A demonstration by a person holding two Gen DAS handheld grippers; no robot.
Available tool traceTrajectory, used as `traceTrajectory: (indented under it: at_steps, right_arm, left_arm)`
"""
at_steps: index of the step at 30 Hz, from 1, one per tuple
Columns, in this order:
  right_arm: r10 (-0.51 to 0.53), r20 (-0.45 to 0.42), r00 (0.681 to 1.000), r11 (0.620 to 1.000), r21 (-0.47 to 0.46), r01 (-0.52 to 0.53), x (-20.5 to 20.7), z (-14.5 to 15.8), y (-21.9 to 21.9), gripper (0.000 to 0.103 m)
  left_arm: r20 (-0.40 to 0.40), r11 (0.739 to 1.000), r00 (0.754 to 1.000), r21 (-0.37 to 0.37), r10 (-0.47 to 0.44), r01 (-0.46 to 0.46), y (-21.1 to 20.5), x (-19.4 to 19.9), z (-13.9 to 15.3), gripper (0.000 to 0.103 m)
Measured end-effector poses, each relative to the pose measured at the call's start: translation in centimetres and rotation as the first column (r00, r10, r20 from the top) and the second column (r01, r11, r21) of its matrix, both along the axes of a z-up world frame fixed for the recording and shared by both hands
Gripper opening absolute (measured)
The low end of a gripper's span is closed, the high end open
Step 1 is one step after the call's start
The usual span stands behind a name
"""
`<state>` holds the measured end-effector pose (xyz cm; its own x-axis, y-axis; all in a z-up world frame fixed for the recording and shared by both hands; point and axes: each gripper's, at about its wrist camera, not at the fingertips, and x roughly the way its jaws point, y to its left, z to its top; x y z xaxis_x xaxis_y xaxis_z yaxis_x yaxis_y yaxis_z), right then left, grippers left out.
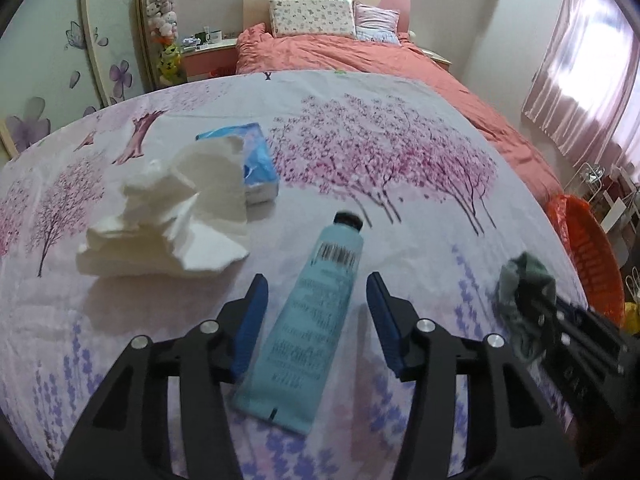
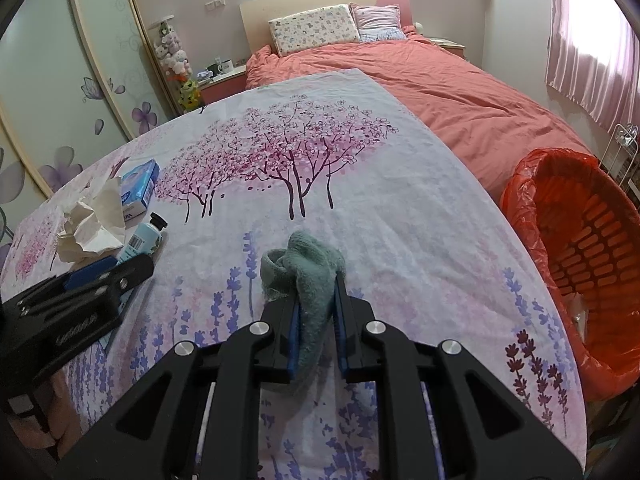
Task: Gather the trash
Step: 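Grasp the light-blue tube with the left tool and lift it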
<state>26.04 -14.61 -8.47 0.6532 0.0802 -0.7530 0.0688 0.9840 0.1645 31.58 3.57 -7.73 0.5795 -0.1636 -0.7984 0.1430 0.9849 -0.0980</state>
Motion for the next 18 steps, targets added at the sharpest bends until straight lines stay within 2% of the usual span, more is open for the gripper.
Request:
traceTrajectory:
  at_steps: [2,4,6,18]
  right_arm:
    - [0.000,0.000,1.000,1.000,0.001,0.000,0.0,0.0,0.0,0.014]
    - [0.000,0.000,1.000,1.000,0.002,0.000,0.0,0.0,0.0,0.014]
    - [0.000,0.000,1.000,1.000,0.005,0.000,0.0,0.0,-0.1,0.014]
    - [0.000,-0.001,1.000,1.000,0.002,0.000,-0.1,0.0,-0.1,0.014]
  left_arm:
    - [0.007,1.000,1.000,0.006,0.006,-0.006,-0.5,0.7,0.0,0.044]
    - [0.012,1.000,1.000,0.015,0.007,-0.007,-0.8,1.1,0.0,0.032]
    - [0.017,1.000,1.000,0.025,0.009,-0.009,-1.0,1.3,-0.1,0.028]
    - [0.039,1.000,0.999,0.008,0.014,-0.014,1.5,-2.4,-0.3,0.029]
